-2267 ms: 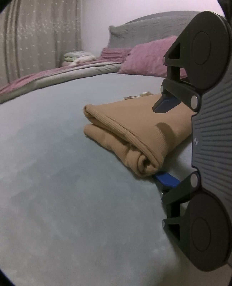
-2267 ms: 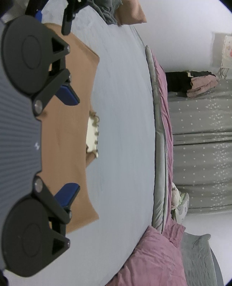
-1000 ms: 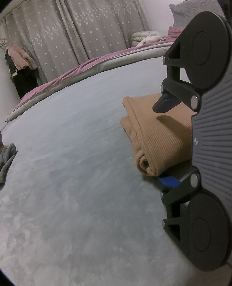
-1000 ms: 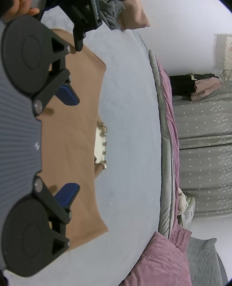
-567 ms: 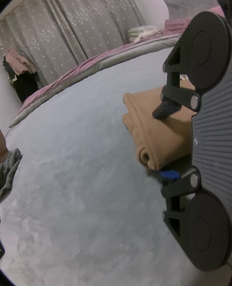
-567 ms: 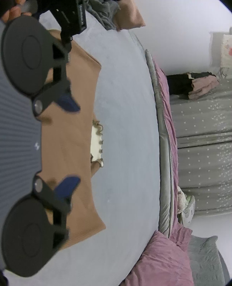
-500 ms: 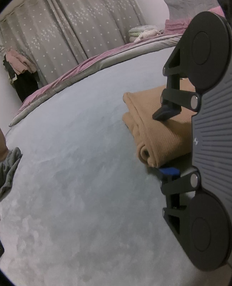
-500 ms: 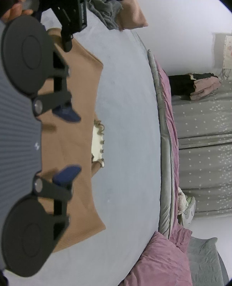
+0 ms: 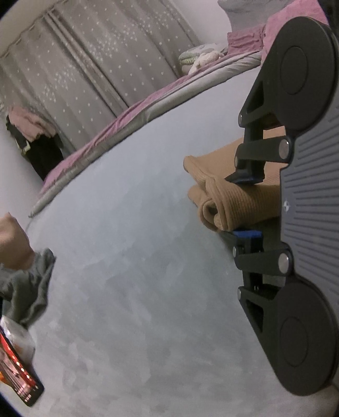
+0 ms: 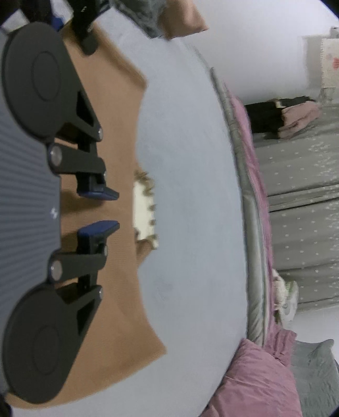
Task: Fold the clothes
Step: 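Grasp the sweater edge with both grippers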
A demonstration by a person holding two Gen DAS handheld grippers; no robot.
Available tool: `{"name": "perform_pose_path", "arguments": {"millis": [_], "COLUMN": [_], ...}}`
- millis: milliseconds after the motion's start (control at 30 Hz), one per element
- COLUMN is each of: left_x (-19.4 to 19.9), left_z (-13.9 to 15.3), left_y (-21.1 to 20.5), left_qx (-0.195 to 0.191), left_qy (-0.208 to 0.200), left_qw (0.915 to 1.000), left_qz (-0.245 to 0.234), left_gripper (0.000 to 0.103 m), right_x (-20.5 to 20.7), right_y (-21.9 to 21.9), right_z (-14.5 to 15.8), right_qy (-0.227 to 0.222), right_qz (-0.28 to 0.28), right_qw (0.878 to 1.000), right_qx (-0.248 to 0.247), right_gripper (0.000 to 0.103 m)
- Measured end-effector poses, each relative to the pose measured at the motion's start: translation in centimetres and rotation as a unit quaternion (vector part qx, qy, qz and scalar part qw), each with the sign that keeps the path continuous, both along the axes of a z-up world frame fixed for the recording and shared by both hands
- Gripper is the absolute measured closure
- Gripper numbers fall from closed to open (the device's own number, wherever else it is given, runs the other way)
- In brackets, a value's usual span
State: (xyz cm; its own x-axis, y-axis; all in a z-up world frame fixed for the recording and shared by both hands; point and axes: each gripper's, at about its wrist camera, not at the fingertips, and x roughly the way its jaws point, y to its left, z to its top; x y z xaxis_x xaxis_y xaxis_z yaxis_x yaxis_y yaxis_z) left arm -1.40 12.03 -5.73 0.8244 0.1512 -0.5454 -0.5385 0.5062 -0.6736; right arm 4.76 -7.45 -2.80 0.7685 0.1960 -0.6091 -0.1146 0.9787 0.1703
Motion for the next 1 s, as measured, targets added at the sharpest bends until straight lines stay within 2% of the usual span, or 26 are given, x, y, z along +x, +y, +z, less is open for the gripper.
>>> {"name": "perform_pose_path", "arguments": {"millis": [67, 200, 500, 733, 833, 933, 1000], "left_x": [-0.2, -0.4, -0.7, -1.1, -1.2, -1.4, -1.3], "left_z": [0.4, 1.5, 3.5, 4.7, 5.2, 5.6, 5.8], "left_y": [-0.2, -0.9, -2.3, -3.7, -4.2, -5.1, -6.0], "left_qx": [0.010, 0.040, 0.088, 0.122, 0.136, 0.153, 0.161], "left_qy": [-0.009, -0.029, -0.072, -0.103, -0.116, -0.130, -0.138], "left_qw": [0.9999, 0.9986, 0.9928, 0.9855, 0.9816, 0.9763, 0.9722], "left_qz": [-0.007, -0.020, -0.039, -0.058, -0.068, -0.081, -0.099], "left_gripper": [0.074, 0.075, 0.075, 0.076, 0.076, 0.076, 0.076], "right_x": [0.4, 0.3, -1.4, -3.2, -3.8, -3.5, -2.9], "right_y": [0.0, 0.3, -2.3, -4.2, -4.1, -3.6, -3.4], "right_z": [-1.3, -1.4, 1.8, 2.8, 2.8, 1.4, 0.4], "right_qy": [0.008, 0.000, 0.023, 0.085, 0.105, 0.130, 0.143], "right_qz": [0.002, 0.003, -0.001, 0.020, 0.034, 0.040, 0.037], "right_qw": [1.000, 1.000, 0.998, 0.988, 0.986, 0.982, 0.978], "right_qx": [-0.003, -0.018, 0.056, 0.125, 0.127, 0.127, 0.147], "right_gripper": [0.084, 0.085, 0.080, 0.080, 0.080, 0.080, 0.080]}}
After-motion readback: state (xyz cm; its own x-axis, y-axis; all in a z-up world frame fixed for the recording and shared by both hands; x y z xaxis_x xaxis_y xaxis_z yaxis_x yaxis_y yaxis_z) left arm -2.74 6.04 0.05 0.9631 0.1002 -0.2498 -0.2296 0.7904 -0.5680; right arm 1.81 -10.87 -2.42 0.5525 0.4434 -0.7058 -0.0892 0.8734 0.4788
